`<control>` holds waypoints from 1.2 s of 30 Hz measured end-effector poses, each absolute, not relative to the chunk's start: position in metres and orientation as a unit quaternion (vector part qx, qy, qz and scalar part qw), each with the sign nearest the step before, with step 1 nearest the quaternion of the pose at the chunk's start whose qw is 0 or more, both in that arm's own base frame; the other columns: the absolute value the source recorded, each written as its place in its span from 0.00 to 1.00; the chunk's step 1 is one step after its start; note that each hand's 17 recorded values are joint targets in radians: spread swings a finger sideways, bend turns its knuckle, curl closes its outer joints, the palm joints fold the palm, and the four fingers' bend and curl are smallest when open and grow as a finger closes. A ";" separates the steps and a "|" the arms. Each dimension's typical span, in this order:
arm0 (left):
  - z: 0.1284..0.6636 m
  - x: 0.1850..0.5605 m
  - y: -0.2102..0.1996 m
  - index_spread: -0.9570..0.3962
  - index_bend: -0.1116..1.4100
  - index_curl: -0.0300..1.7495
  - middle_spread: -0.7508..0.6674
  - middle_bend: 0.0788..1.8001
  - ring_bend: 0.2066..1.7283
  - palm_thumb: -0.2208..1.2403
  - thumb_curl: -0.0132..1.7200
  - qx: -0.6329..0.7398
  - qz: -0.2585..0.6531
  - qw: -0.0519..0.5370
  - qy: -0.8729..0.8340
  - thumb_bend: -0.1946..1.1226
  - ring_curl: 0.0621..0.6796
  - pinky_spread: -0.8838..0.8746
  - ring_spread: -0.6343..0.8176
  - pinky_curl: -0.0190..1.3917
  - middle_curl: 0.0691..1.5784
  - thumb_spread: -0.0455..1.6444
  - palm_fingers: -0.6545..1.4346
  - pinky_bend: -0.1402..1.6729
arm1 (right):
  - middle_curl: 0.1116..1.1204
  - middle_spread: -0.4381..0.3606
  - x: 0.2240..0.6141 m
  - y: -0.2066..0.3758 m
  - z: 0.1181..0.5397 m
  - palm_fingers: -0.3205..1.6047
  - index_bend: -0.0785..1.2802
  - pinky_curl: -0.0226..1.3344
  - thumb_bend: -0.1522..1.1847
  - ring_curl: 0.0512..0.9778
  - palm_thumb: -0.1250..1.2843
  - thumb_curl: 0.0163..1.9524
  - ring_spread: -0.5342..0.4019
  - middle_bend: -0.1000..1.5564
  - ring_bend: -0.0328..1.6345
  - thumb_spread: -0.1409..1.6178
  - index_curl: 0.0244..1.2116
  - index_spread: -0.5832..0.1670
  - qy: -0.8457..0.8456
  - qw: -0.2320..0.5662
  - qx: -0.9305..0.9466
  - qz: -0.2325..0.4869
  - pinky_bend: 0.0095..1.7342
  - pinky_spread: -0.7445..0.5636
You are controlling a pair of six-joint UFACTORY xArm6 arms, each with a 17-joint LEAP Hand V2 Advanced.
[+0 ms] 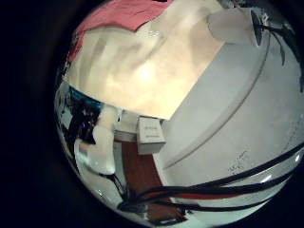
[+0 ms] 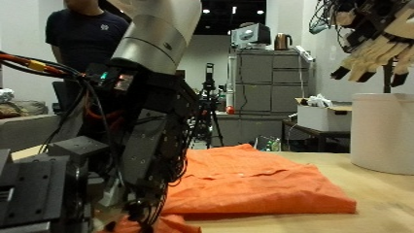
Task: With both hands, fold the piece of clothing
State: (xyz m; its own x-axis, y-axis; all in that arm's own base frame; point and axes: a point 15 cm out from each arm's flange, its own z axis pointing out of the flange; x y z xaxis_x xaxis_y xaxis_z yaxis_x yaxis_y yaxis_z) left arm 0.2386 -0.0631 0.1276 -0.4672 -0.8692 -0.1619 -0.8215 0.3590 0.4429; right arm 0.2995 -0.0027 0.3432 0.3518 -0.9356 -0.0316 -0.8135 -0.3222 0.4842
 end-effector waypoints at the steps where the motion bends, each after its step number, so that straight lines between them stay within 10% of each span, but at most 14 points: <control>1: 0.126 0.240 -0.063 0.70 0.19 0.22 0.43 0.24 0.21 0.41 0.20 0.513 -0.241 0.051 -0.823 0.13 0.29 0.52 0.45 0.23 0.29 0.58 0.54 0.22 | 0.17 0.72 0.300 -0.003 0.342 0.18 0.18 0.25 0.11 0.23 0.51 0.12 0.84 0.17 0.17 0.83 0.23 0.39 -0.548 0.198 0.798 -0.156 0.19 0.86; 18: 0.146 0.268 -0.057 0.43 0.25 0.28 0.16 0.40 0.37 0.79 0.34 0.533 -0.191 0.030 -0.824 0.35 0.43 0.11 0.08 0.34 0.38 0.77 0.89 0.54 | 0.17 0.70 0.309 0.000 0.337 0.20 0.18 0.25 0.11 0.23 0.51 0.12 0.84 0.18 0.17 0.83 0.24 0.38 -0.543 0.202 0.799 -0.160 0.17 0.86; 36: 0.201 0.274 -0.041 0.28 0.32 0.40 0.14 0.49 0.45 0.74 0.47 0.551 -0.155 0.013 -0.820 0.42 0.56 0.08 0.04 0.36 0.39 0.94 0.87 0.59 | 0.23 0.58 0.352 0.023 0.260 0.32 0.17 0.24 0.10 0.30 0.59 0.15 0.58 0.21 0.29 0.75 0.23 0.43 -0.522 0.185 0.821 -0.140 0.15 0.63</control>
